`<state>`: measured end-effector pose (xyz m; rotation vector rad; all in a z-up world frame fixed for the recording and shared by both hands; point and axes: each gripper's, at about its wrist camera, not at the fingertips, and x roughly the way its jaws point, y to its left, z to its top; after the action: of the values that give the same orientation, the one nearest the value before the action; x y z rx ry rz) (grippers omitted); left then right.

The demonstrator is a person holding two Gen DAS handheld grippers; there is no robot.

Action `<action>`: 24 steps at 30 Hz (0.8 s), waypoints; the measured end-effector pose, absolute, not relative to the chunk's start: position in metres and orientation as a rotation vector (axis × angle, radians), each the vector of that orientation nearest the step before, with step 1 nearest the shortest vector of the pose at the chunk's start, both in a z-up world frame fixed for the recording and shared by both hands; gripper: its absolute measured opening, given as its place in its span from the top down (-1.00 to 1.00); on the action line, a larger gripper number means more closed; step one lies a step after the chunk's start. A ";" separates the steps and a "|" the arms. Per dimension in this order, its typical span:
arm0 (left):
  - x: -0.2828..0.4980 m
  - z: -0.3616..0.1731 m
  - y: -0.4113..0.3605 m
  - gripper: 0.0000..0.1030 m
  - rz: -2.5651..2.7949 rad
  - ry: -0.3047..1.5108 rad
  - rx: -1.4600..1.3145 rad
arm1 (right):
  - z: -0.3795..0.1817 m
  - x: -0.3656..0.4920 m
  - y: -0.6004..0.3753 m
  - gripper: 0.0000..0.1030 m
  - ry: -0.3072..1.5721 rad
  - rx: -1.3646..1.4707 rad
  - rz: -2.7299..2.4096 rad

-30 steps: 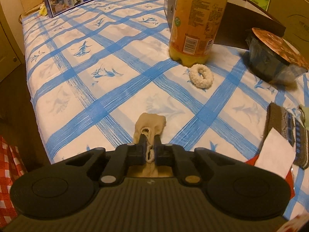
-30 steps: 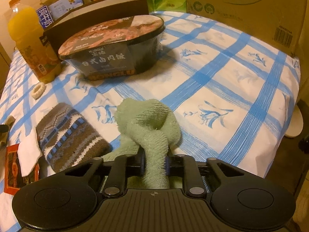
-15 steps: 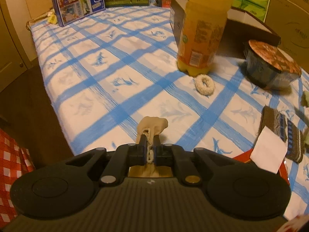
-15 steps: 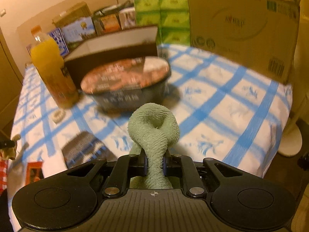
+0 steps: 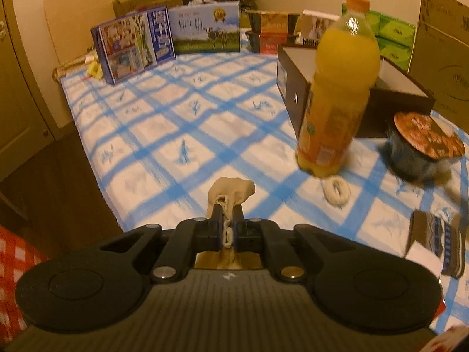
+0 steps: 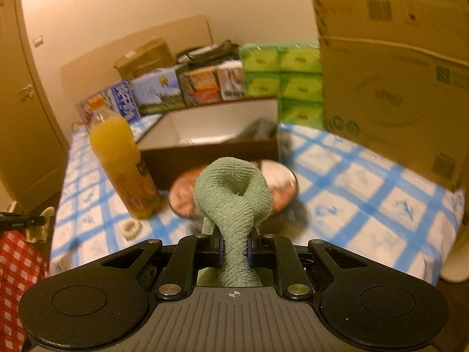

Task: Organize soft objects
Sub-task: 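Carry the green towel and beige stocking over the open white box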

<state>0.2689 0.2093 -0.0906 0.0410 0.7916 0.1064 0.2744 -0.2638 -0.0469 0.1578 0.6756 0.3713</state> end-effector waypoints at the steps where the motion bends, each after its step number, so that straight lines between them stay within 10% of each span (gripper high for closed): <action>1: 0.274 -0.087 0.211 0.89 0.104 0.782 0.046 | -0.044 0.278 -0.262 0.73 0.667 0.156 0.382; 24: 0.471 -0.030 0.204 0.89 -0.025 0.629 0.123 | 0.008 0.460 -0.176 0.73 0.443 0.160 0.505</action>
<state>0.4711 0.2040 -0.0301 0.1229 0.6287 -0.0251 0.4596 -0.1756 0.0081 0.1596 0.4431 0.5047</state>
